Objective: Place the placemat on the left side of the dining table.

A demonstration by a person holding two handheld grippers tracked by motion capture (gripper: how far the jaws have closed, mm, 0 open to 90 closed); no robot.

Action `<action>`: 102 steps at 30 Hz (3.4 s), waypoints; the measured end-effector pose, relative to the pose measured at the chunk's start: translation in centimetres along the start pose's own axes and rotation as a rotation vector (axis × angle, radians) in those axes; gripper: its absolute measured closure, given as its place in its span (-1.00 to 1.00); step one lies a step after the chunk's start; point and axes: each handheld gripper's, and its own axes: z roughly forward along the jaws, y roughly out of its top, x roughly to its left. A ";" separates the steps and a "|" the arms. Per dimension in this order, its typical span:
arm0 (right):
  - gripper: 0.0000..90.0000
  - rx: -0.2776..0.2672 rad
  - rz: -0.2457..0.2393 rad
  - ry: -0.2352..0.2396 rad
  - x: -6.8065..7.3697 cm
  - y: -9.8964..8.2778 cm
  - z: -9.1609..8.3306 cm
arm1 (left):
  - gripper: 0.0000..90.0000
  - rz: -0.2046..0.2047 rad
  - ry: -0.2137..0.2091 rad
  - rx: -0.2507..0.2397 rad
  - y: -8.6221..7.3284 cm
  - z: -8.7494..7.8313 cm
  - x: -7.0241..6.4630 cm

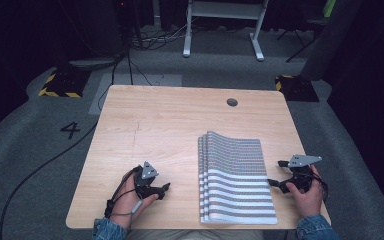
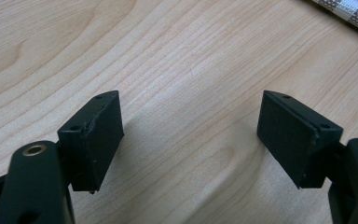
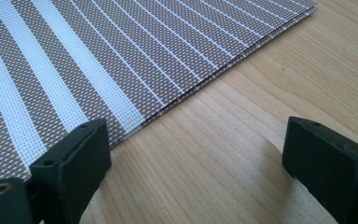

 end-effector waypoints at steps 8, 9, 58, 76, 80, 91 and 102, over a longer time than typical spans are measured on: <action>-0.83 0.000 0.004 -0.001 0.1 0.0 0.0 | -0.32 0.021 -0.019 0.029 0.6 -0.6 -0.1; -0.83 0.000 0.004 -0.002 0.1 0.0 0.0 | -0.32 0.025 -0.020 0.026 0.8 -0.9 -0.1; -0.87 0.005 0.035 -0.041 0.5 0.3 0.4 | -0.29 0.044 -0.353 0.086 10.7 6.1 -6.7; -0.89 0.008 0.035 -0.039 0.5 0.4 0.5 | -0.40 0.074 -0.364 0.116 11.0 7.9 -8.7; -0.89 0.007 0.036 -0.039 0.5 0.4 0.5 | -0.30 0.082 -0.375 0.111 10.9 8.6 -8.9; -0.89 0.006 0.037 -0.038 0.5 0.4 0.5 | 0.25 0.090 -0.339 0.150 11.5 9.2 -10.8; -0.88 0.005 0.039 -0.036 0.5 0.4 0.5 | 0.96 0.122 -0.368 0.029 12.0 7.4 -11.1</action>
